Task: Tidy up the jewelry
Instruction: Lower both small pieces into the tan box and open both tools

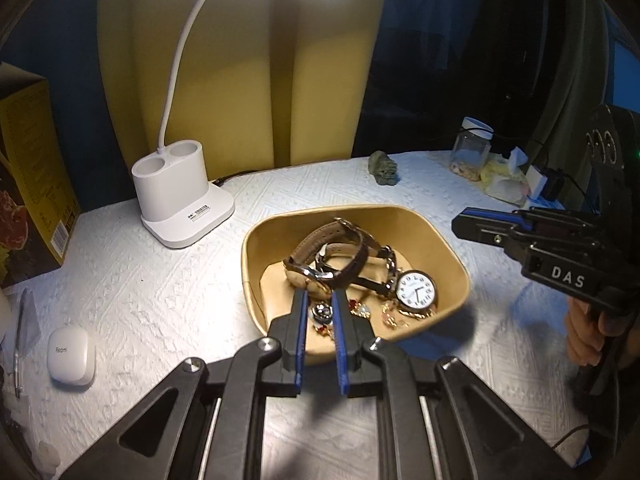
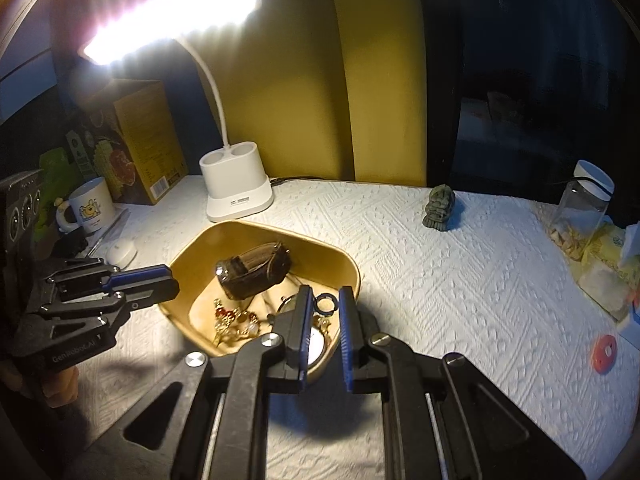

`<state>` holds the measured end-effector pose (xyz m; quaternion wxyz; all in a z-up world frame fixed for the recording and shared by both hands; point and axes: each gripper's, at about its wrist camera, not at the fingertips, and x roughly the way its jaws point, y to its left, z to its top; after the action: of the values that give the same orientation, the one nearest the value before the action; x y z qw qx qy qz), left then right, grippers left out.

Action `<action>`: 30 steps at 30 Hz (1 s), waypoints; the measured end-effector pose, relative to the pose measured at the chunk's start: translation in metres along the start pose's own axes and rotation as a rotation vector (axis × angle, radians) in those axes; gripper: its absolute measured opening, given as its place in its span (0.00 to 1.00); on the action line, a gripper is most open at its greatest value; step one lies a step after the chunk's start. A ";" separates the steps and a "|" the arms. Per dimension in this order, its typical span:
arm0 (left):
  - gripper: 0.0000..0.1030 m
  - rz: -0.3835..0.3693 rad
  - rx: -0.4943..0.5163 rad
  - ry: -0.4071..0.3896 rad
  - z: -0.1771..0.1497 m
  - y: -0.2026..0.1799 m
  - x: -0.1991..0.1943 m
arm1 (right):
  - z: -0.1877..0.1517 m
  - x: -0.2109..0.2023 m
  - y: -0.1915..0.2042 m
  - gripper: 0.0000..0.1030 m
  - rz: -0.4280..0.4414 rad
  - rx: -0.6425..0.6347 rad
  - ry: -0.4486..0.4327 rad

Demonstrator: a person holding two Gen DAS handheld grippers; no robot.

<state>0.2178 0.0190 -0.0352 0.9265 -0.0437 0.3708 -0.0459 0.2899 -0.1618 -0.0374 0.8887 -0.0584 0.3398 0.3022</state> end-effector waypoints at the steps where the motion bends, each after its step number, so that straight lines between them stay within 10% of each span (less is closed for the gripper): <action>1: 0.11 -0.005 -0.003 0.002 0.002 0.002 0.002 | 0.002 0.004 -0.001 0.11 0.003 0.001 0.004; 30: 0.37 0.047 -0.094 -0.040 0.007 0.037 -0.005 | 0.025 0.045 0.011 0.20 -0.003 -0.029 0.025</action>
<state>0.2210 0.0566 -0.0314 0.9315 -0.0795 0.3549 -0.0057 0.3240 -0.1226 -0.0459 0.8838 -0.0754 0.3465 0.3052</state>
